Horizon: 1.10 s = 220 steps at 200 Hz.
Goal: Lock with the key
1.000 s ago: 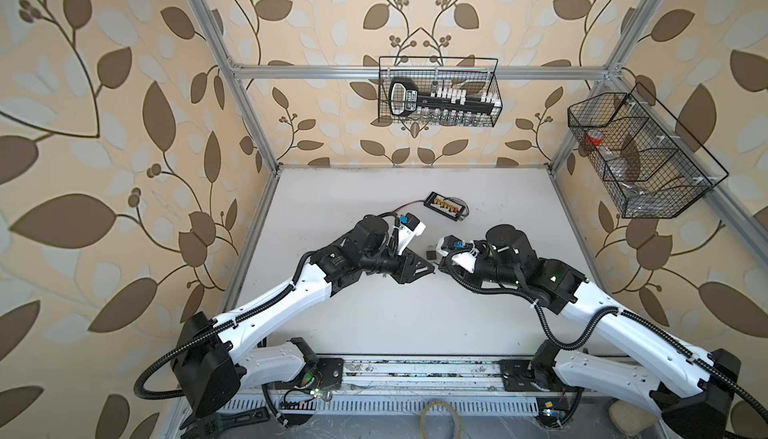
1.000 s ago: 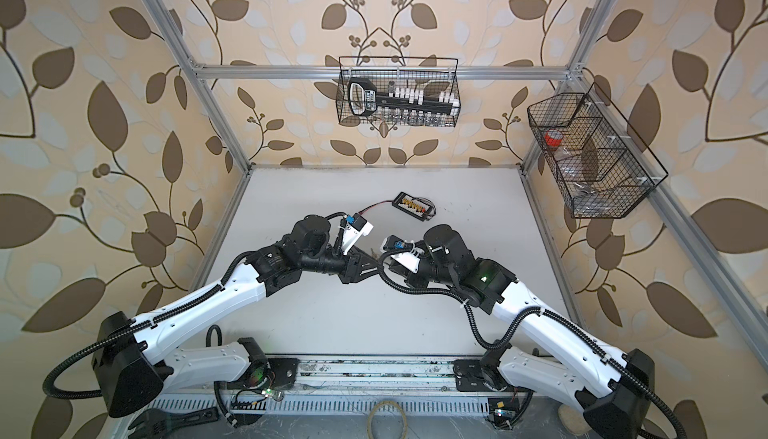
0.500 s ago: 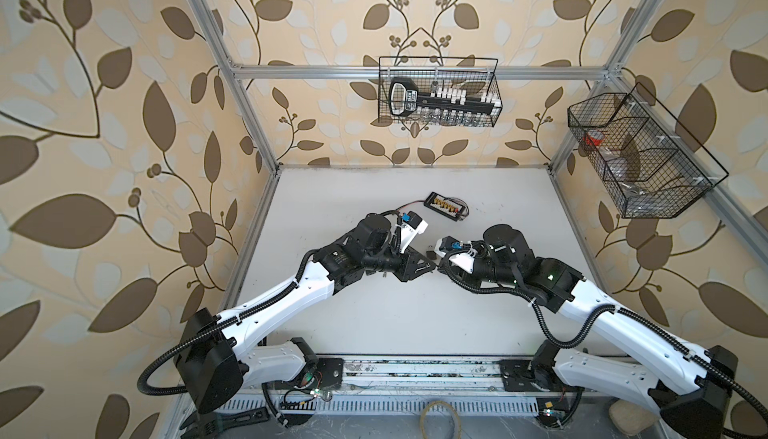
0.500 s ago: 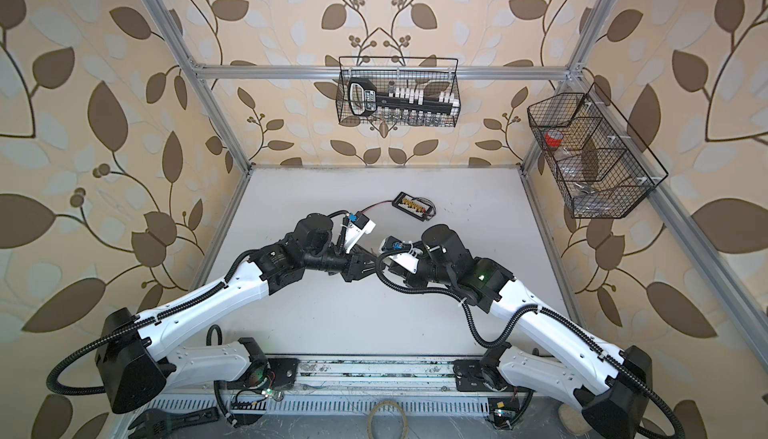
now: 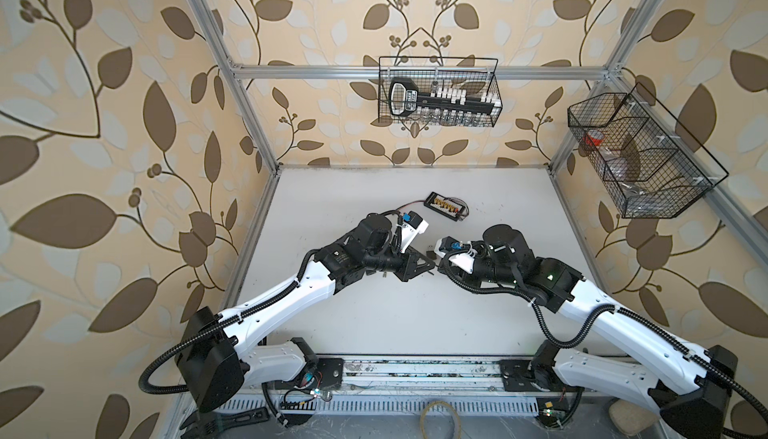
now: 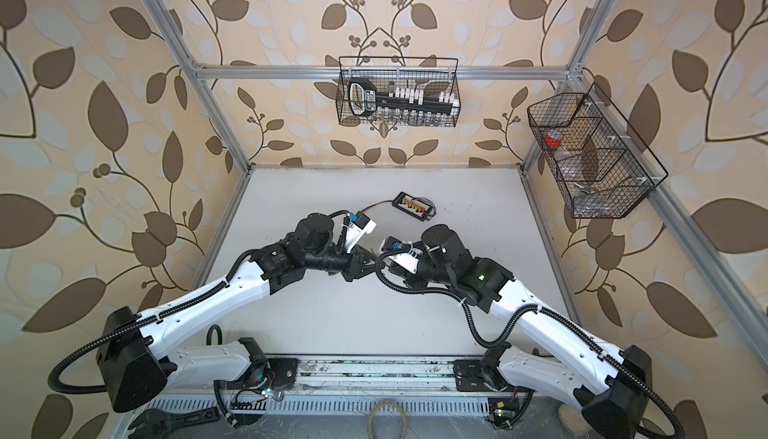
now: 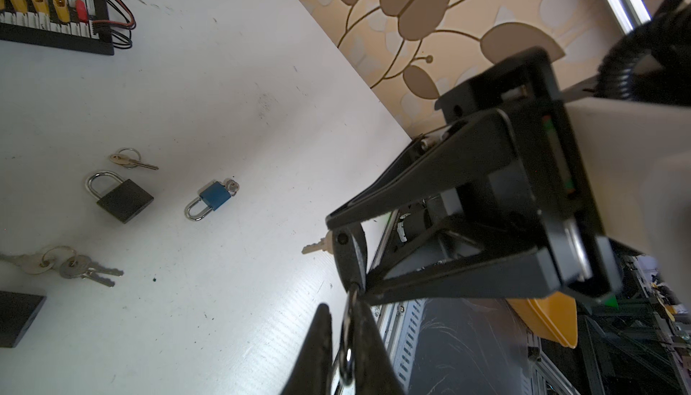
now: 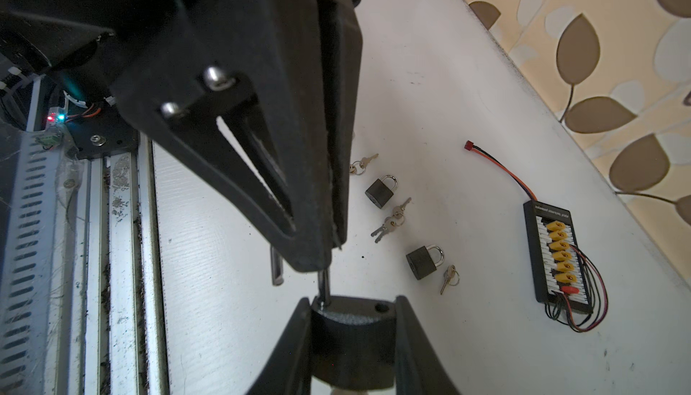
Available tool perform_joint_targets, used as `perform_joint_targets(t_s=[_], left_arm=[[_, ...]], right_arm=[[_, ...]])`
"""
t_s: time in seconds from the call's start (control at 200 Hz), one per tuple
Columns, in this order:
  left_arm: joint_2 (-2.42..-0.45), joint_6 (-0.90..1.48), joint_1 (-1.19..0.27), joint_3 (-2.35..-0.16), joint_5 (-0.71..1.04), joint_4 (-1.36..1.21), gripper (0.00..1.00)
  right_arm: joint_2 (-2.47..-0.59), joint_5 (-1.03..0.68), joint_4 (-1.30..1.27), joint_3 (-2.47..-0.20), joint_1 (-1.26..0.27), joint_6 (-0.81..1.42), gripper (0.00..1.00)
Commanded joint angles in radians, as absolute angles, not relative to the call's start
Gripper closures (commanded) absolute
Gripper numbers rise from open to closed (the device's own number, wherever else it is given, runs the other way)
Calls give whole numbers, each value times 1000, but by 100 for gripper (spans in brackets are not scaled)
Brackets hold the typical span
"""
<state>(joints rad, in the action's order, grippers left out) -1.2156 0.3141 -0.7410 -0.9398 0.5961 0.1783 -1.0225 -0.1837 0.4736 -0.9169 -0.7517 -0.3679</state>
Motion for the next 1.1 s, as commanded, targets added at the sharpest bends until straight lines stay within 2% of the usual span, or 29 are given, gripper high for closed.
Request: perform_joint_targets(t_s=[0.0, 0.155, 0.335, 0.47, 0.49, 0.52, 0.525, 0.53, 0.545, 0.625, 0.64, 0.65, 0.91, 1.025, 1.045, 1.095], left_arm=[[-1216, 301, -750, -973, 615, 150, 86], [-1218, 302, -750, -966, 615, 147, 87], [-1220, 301, -750, -970, 614, 151, 100], [-1213, 297, -750, -971, 592, 164, 100], [-1209, 296, -751, -971, 584, 167, 100], [-1200, 302, -749, -970, 572, 166, 100], [-1198, 303, -749, -970, 570, 165, 100], [-1197, 305, -748, -969, 567, 164, 100], [-1189, 312, -746, -965, 559, 160, 100], [-1143, 364, -724, -943, 535, 108, 100], [-1135, 376, -715, -937, 539, 97, 100], [-1130, 384, -709, -935, 543, 89, 100], [-1028, 541, -609, -880, 633, -91, 100], [-994, 583, -608, -868, 661, -165, 100], [-987, 587, -608, -868, 664, -175, 100], [-969, 596, -609, -864, 670, -194, 100]], right_arm=[[-999, -198, 435, -939, -758, -373, 100], [-992, -199, 423, -931, -757, -368, 100], [-997, -200, 421, -929, -758, -368, 100], [-986, -186, 400, -921, -757, -357, 100], [-984, -180, 391, -916, -757, -351, 93], [-978, -176, 376, -910, -757, -343, 75], [-978, -176, 376, -910, -757, -343, 75], [-976, -172, 369, -908, -758, -340, 69], [-973, -167, 360, -904, -758, -335, 64], [-947, -121, 260, -868, -756, -276, 18], [-940, -116, 240, -859, -757, -266, 4], [-935, -112, 224, -853, -757, -258, 1], [-795, -157, -160, -678, -756, -165, 0], [-817, -193, -159, -724, -757, -126, 0], [-825, -225, -152, -734, -757, -137, 2], [-850, -289, -146, -761, -756, -142, 14]])
